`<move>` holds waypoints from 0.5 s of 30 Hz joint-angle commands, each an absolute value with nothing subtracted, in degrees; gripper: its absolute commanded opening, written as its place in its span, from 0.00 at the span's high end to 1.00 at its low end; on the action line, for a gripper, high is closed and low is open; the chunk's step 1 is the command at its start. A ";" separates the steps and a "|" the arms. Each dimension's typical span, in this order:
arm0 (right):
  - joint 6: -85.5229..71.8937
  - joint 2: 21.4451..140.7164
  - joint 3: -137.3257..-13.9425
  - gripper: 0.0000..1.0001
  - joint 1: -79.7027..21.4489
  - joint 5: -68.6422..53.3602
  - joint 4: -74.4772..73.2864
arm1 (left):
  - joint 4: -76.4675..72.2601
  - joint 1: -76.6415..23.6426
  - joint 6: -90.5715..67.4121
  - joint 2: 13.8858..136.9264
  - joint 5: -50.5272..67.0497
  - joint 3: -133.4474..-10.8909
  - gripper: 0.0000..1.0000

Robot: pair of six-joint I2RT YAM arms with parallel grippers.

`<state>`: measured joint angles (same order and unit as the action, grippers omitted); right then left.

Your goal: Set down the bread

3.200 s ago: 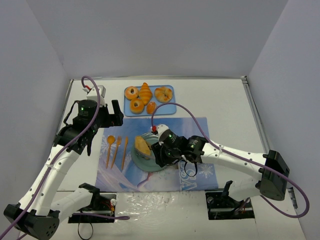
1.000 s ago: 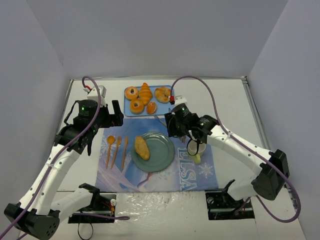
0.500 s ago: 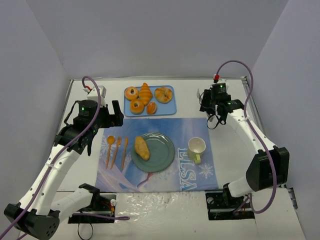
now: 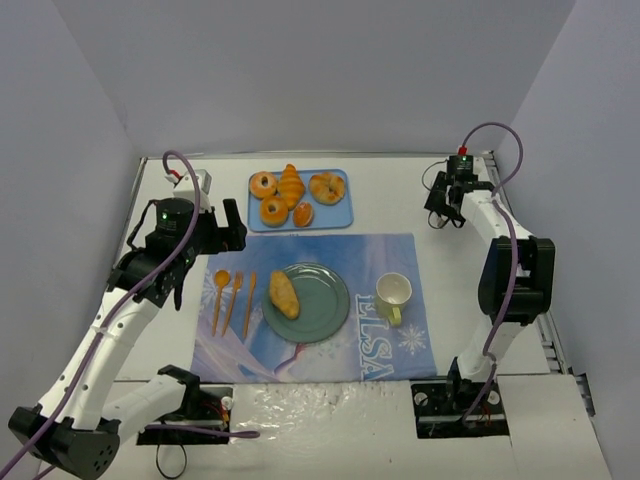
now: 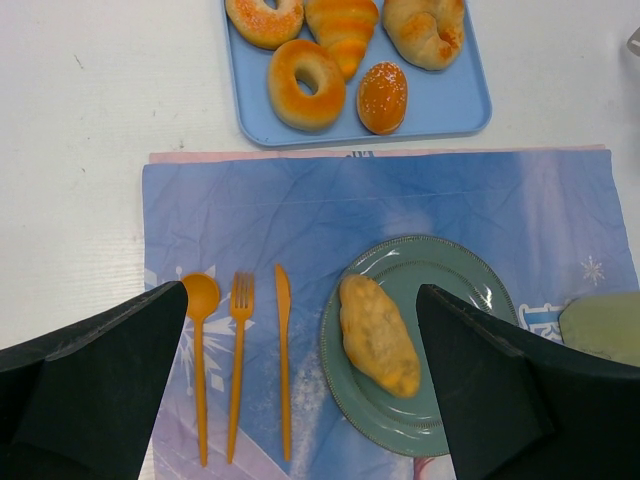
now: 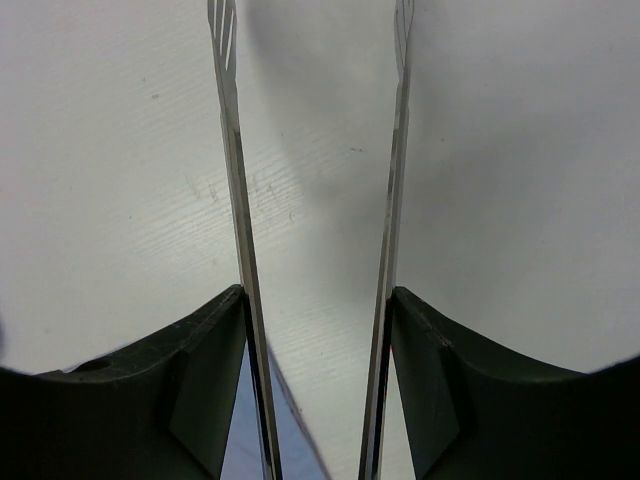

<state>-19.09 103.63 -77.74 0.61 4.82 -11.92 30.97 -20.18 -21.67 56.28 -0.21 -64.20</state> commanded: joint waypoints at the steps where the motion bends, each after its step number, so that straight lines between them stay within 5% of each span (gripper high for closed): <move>1: -19.00 106.21 -81.79 0.46 1.64 5.41 -8.79 | 27.95 -19.78 -21.53 55.18 -0.35 -65.48 0.03; 15: -18.72 115.16 -81.67 0.38 2.64 9.72 -8.19 | 27.88 -19.78 -21.62 55.28 -0.26 -65.39 0.03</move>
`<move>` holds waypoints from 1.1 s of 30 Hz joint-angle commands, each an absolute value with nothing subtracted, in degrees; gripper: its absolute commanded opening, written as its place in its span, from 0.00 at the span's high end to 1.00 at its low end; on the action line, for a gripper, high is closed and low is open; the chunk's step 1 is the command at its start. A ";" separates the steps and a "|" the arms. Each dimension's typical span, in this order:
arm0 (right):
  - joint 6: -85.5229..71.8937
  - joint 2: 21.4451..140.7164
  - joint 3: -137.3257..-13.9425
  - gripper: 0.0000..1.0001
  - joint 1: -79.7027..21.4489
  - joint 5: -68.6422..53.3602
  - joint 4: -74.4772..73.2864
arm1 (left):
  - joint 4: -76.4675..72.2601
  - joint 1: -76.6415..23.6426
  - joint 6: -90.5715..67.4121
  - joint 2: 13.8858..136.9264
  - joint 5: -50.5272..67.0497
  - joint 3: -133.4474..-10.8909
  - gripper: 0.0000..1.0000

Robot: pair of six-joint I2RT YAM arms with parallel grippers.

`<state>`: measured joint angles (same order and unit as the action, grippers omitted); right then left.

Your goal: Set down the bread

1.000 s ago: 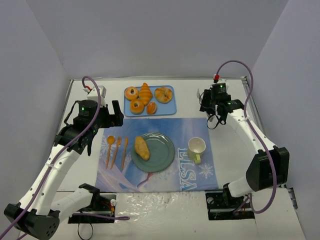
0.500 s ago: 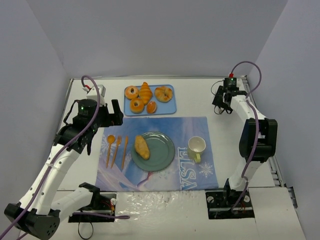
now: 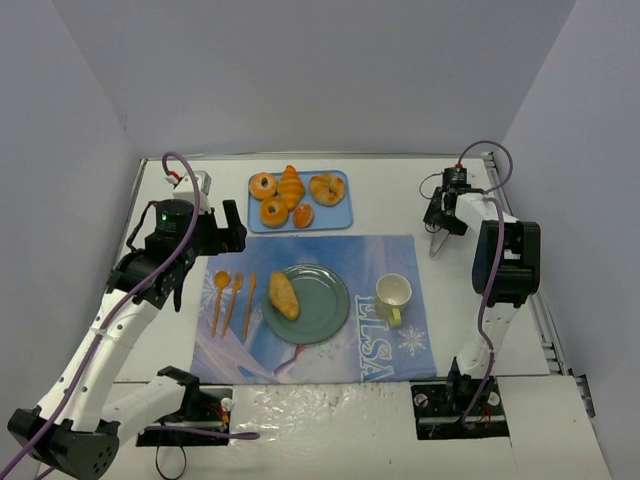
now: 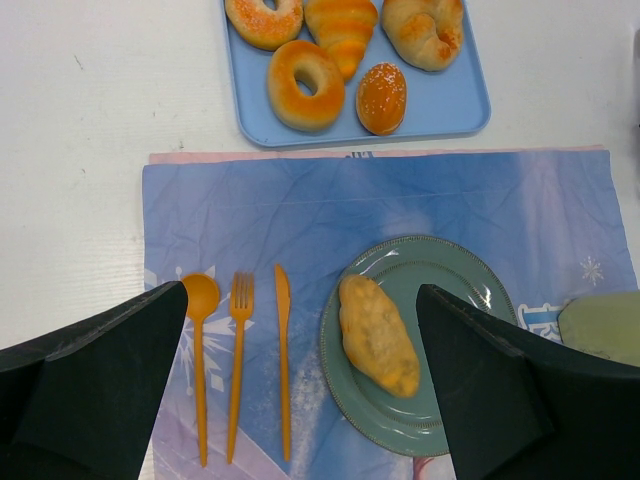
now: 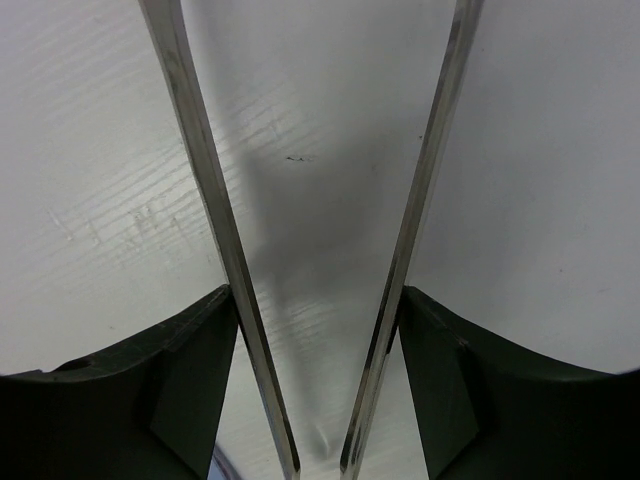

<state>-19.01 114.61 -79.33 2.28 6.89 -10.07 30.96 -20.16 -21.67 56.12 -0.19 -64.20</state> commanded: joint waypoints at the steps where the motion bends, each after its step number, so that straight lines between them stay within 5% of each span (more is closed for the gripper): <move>1: -18.72 115.50 -81.60 0.37 2.64 9.86 -8.17 | 27.86 -19.78 -21.62 55.28 -0.26 -65.39 0.03; 23: -19.17 104.55 -76.79 0.01 0.86 12.08 -7.87 | 27.99 -19.78 -21.53 55.63 -0.53 -65.39 0.03; 33: -18.95 87.49 -72.73 0.00 -6.00 8.27 -6.88 | 28.00 -19.69 -21.45 55.64 -0.78 -65.35 0.03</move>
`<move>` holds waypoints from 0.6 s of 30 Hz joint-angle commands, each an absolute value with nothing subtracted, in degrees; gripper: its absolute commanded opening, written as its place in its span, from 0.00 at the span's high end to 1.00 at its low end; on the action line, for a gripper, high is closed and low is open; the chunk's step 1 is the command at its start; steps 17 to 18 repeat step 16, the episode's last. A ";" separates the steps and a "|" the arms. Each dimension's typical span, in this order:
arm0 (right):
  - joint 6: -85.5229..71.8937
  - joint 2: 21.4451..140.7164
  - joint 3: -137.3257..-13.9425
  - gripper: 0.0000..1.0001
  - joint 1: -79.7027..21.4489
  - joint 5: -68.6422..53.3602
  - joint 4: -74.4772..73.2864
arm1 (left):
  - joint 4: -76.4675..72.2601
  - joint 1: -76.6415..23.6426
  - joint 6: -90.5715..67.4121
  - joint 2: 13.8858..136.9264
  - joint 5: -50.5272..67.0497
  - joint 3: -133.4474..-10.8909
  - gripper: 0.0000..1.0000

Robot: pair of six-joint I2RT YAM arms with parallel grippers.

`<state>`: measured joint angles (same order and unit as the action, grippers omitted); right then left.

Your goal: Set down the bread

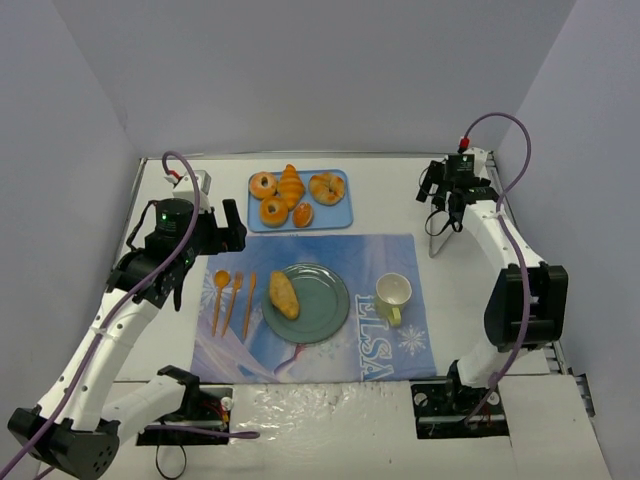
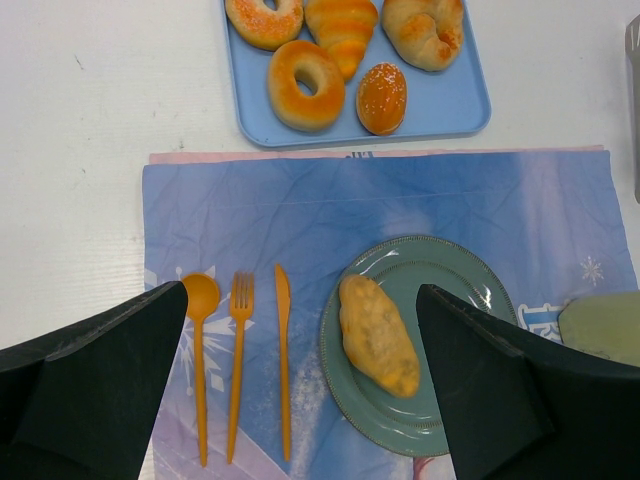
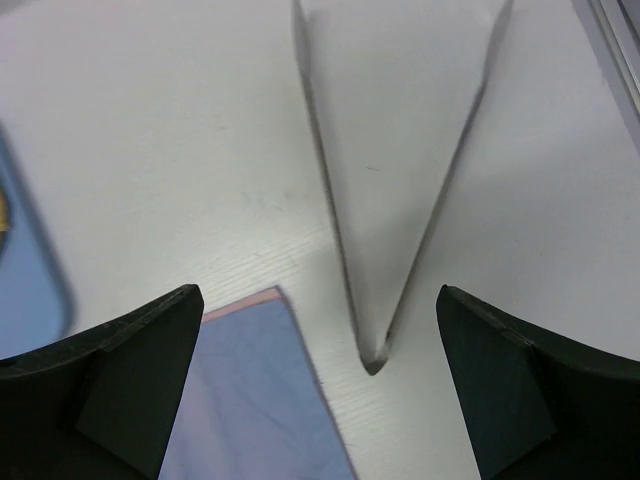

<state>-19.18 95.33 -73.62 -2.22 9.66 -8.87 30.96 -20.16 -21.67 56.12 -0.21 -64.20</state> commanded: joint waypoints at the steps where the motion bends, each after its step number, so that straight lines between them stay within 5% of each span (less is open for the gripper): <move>1: -18.85 85.75 -72.27 0.00 -7.64 7.71 -6.62 | 27.96 -19.69 -21.45 55.63 -0.85 -65.32 0.03; 18: -19.78 68.04 -62.04 0.00 -17.19 -4.81 2.92 | 28.04 -19.60 -21.42 56.23 -0.28 -65.39 0.03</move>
